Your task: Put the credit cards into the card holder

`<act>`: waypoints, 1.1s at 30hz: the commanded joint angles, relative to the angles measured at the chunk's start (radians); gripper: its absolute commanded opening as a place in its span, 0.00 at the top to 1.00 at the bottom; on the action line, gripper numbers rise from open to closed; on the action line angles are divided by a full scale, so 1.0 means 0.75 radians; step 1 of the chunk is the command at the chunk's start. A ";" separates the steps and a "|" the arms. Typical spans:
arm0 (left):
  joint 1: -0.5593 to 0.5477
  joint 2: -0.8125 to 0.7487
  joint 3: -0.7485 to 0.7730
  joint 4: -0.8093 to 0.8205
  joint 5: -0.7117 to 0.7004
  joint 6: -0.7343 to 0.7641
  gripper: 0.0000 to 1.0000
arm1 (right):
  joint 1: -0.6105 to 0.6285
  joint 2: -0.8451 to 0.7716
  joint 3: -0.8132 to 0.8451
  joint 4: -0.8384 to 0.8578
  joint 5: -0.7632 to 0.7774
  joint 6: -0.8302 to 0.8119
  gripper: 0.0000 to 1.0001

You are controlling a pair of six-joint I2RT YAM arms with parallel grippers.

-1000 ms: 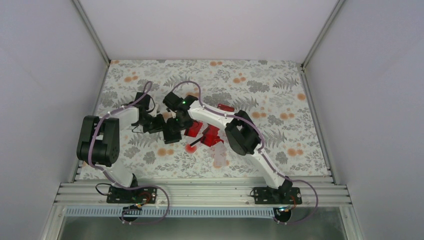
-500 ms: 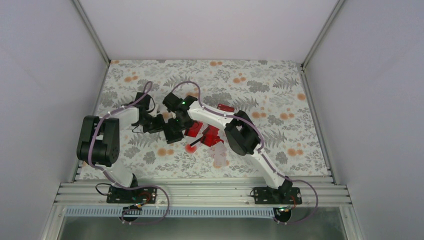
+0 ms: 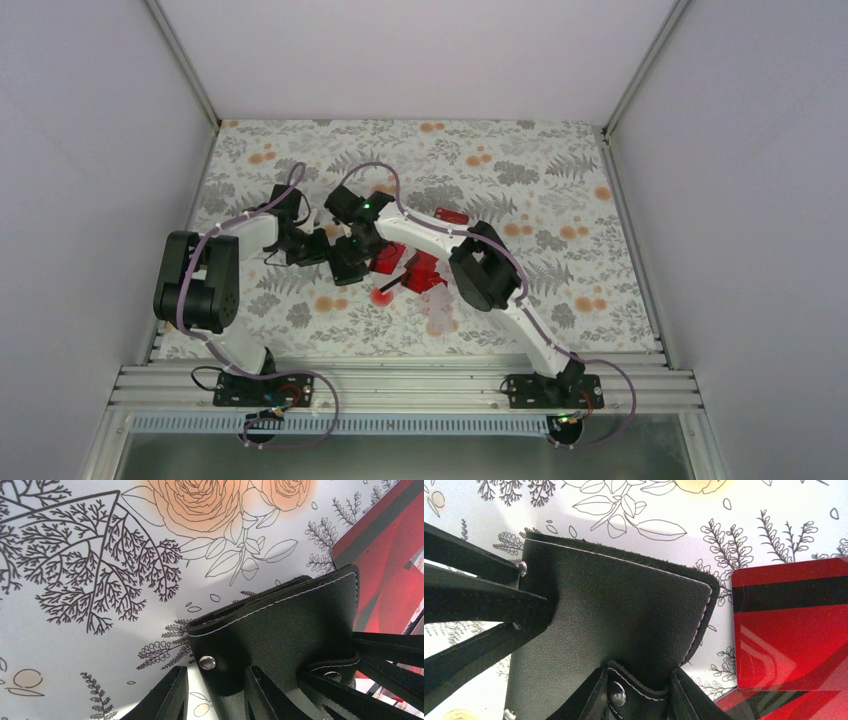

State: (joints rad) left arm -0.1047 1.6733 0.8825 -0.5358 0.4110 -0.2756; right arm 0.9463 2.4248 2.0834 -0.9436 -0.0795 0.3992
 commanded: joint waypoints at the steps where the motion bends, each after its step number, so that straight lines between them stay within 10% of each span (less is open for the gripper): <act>1: -0.008 0.049 -0.027 0.023 -0.053 0.020 0.70 | 0.013 0.038 -0.041 -0.024 0.072 -0.019 0.73; 19: -0.012 0.184 -0.063 -0.005 -0.275 0.016 0.73 | -0.056 -0.213 -0.287 0.218 -0.157 0.029 0.85; 33: -0.018 0.222 -0.042 -0.005 -0.301 0.013 0.74 | -0.233 -0.320 -0.636 0.563 -0.818 0.035 0.88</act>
State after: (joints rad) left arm -0.1143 1.7233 0.9199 -0.5629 0.3786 -0.2764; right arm 0.7807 2.1887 1.5990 -0.5682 -0.5079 0.4370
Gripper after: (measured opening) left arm 0.266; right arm 0.199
